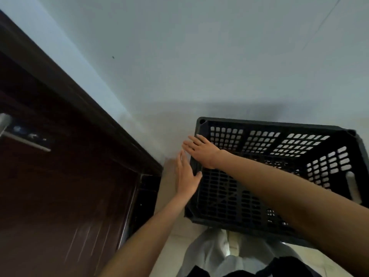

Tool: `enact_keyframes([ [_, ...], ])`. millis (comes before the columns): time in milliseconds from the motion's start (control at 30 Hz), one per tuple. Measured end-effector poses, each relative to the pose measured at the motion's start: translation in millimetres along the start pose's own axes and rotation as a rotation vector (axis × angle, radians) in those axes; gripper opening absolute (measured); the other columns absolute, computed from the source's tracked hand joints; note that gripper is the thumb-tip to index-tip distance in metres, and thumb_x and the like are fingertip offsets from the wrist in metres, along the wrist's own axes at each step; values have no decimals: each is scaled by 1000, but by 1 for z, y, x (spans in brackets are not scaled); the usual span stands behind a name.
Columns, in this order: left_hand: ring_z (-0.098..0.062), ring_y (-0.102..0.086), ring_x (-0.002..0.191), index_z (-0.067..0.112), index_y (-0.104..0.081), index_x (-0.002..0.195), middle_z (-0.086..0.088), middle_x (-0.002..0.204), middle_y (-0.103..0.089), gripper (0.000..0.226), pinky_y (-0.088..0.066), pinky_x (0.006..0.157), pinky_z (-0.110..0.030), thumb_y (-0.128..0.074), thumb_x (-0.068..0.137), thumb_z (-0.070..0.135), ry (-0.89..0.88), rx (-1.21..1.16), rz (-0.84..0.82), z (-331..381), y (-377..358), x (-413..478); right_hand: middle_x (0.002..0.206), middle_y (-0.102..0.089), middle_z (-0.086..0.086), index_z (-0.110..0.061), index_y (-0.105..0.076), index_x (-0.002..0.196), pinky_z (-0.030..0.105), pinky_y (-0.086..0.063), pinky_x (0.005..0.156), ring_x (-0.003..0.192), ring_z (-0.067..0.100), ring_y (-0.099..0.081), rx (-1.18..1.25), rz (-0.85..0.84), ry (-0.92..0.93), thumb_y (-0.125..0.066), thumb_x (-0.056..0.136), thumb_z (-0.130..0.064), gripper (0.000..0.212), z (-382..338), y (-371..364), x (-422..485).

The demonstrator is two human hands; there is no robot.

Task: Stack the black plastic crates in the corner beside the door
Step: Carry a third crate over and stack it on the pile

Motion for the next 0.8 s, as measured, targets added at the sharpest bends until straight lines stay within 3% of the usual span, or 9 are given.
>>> enact_keyframes([
  [100, -24, -11, 150, 15, 1, 156, -8, 164, -5, 86, -24, 117, -36, -59, 95, 24, 86, -40, 44, -8, -8, -11, 161, -4, 10, -10, -3, 153, 48, 4, 119, 149, 31, 4, 7, -8, 23, -50, 94, -13, 76, -4, -3, 2],
  [333, -24, -47, 129, 17, -8, 156, -7, 146, -41, 87, -47, 99, -37, -64, 90, 26, 25, 4, 154, -11, -11, -6, 159, -10, 9, -13, -6, 153, 50, 6, 118, 148, 32, 5, 95, 37, 40, -57, 86, -5, 85, -3, -8, 7],
  [567, -21, -46, 132, 19, -11, 155, -4, 149, -41, 85, -47, 100, -35, -64, 89, 25, -27, -28, 143, -14, -15, -2, 160, -4, 8, -13, -2, 154, 48, 12, 116, 148, 30, 10, 110, 47, 51, -54, 85, -1, 87, -3, -11, 9],
  [700, -24, -47, 129, 20, -8, 156, -6, 146, -44, 86, -49, 95, -38, -64, 90, 21, -36, -41, 105, -12, -15, -4, 160, -4, 8, -13, 1, 154, 50, 8, 117, 148, 31, 9, 49, -29, 46, -52, 88, -5, 85, -4, -8, 7],
  [800, -28, -42, 134, 23, -3, 156, -9, 148, -41, 90, -46, 103, -43, -64, 89, 20, -2, -94, 27, -12, -15, -3, 160, -5, 9, -13, 2, 154, 53, 7, 117, 149, 31, 6, -25, -102, 37, -51, 92, -10, 81, -6, -4, 5],
])
Point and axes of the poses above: each hand's wrist, its own x-axis towards the middle knuckle, its own y-axis out of the back of the hand, z = x × y, the point moved 8 cm from there along x, towards the middle knuckle
